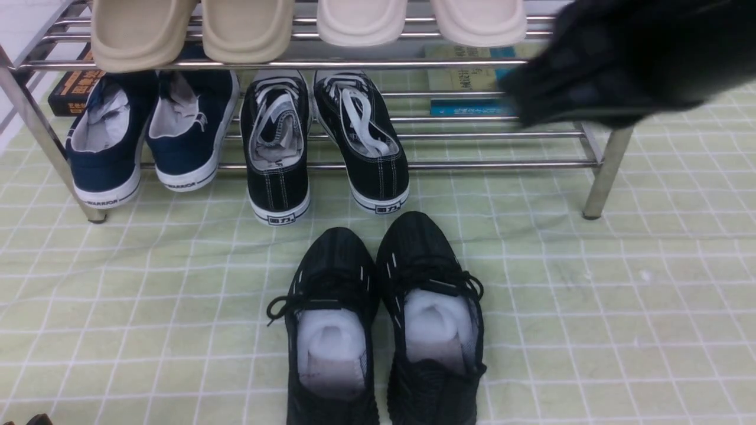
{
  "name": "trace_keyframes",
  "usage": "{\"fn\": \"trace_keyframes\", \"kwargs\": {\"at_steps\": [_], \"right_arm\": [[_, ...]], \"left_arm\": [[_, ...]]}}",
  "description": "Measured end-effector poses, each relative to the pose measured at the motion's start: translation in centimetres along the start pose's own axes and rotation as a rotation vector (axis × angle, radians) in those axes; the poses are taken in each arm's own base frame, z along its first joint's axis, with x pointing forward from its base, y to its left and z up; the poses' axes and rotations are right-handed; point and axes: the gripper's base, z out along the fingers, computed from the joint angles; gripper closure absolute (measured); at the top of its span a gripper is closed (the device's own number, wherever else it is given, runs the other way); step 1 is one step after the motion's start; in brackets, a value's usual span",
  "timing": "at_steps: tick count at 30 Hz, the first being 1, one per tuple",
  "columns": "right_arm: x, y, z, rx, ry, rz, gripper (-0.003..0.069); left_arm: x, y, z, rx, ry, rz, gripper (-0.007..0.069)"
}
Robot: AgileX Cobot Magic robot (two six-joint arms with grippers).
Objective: Take the shoes off the shelf with your hand from the green coffee tablecloth.
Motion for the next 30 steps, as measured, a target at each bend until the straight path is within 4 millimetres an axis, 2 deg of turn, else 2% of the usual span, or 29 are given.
{"fn": "trace_keyframes", "kwargs": {"at_steps": [1,3,4,6,8,11,12,13,15,21,30], "right_arm": [[0.3,-0.2,-0.5,-0.002,-0.007,0.002,0.0673],[2.3,-1.7,-2.6,0.010,-0.021,0.000,0.0673],[2.4,-1.8,-2.9,0.008,-0.030,0.001,0.0673],[5.6,-3.3,-3.9,0.022,-0.014,-0.007,0.0673],[7.5,-3.9,-3.6,0.021,-0.018,-0.019,0.0673],[10.6,-4.6,-2.0,-0.022,-0.112,-0.055,0.0673],[10.7,-4.6,-2.1,-0.033,-0.140,-0.056,0.0673],[12.2,-4.7,-1.0,-0.065,-0.193,-0.077,0.0673],[13.4,-4.7,-0.3,-0.110,-0.267,-0.091,0.0673],[15.3,-4.4,1.1,-0.214,-0.434,-0.123,0.0671],[17.1,-4.6,2.9,-0.207,-0.390,-0.146,0.0666]], "left_arm": [[0.0,0.0,0.0,0.000,0.000,0.000,0.0383],[0.0,0.0,0.0,0.000,0.000,0.000,0.0383],[0.0,0.0,0.0,0.000,0.000,0.000,0.0383],[0.0,0.0,0.0,0.000,0.000,0.001,0.0383],[0.0,0.0,0.0,0.000,0.000,0.001,0.0383],[0.0,0.0,0.0,0.000,0.000,0.001,0.0383],[0.0,0.0,0.0,0.000,0.000,0.001,0.0383],[0.0,0.0,0.0,0.000,0.000,0.001,0.0383],[0.0,0.0,0.0,0.000,0.000,0.001,0.0383],[0.0,0.0,0.0,0.000,0.000,0.001,0.0382],[0.0,0.0,0.0,0.000,0.000,0.001,0.0382]]}}
